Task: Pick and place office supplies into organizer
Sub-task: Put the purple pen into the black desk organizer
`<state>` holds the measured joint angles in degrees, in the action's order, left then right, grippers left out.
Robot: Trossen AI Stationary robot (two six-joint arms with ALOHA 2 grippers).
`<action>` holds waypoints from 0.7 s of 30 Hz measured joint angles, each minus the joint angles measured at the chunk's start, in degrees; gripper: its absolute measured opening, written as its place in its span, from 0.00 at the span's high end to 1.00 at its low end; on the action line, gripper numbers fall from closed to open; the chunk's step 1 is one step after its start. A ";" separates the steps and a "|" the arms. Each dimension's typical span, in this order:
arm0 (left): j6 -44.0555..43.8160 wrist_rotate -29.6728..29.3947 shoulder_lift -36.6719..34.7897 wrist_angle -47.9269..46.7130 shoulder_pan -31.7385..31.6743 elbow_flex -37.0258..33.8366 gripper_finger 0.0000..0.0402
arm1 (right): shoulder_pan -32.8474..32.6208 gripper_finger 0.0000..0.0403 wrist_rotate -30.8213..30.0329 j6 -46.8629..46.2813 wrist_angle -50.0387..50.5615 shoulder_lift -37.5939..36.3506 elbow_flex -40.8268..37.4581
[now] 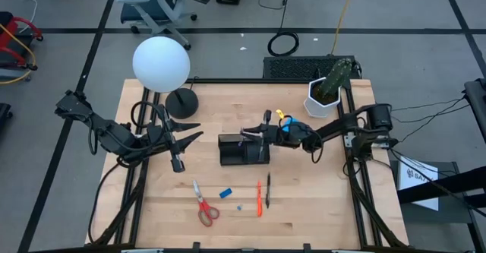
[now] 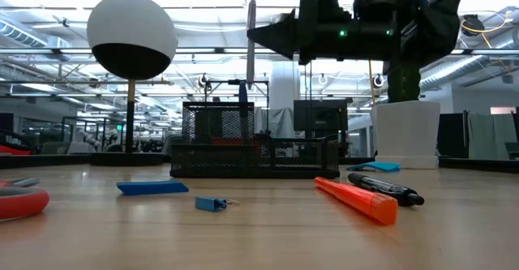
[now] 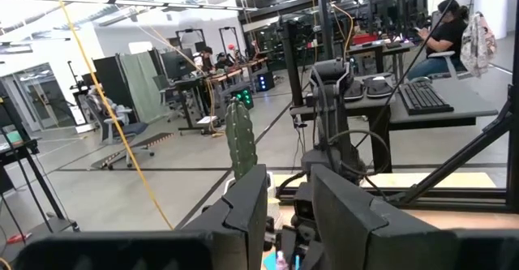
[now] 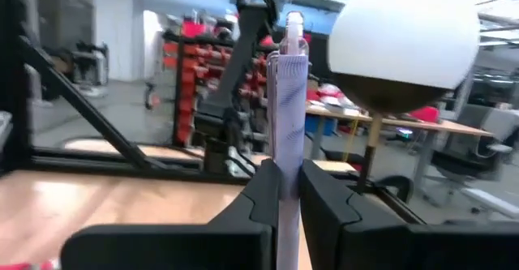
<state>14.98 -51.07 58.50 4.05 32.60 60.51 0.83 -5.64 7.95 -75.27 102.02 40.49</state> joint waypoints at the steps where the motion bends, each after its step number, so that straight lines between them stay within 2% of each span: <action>1: 0.00 0.00 0.00 0.02 0.00 0.00 0.74 | 0.29 0.95 0.19 -0.81 -1.22 0.75 0.00; 7: 0.00 0.00 0.00 0.00 0.00 0.00 0.74 | 1.62 0.95 1.24 -2.63 -1.65 3.66 0.00; 16: 0.00 0.02 0.00 0.00 0.00 0.00 0.74 | 1.74 0.95 1.32 -3.80 -1.49 3.82 0.00; 21: 0.00 0.02 0.00 0.00 0.00 0.00 0.74 | 1.74 0.82 1.30 -4.29 -1.07 3.82 0.00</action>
<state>14.98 -51.05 58.50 4.05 32.60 60.51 2.57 -4.34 3.66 -76.34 105.84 40.49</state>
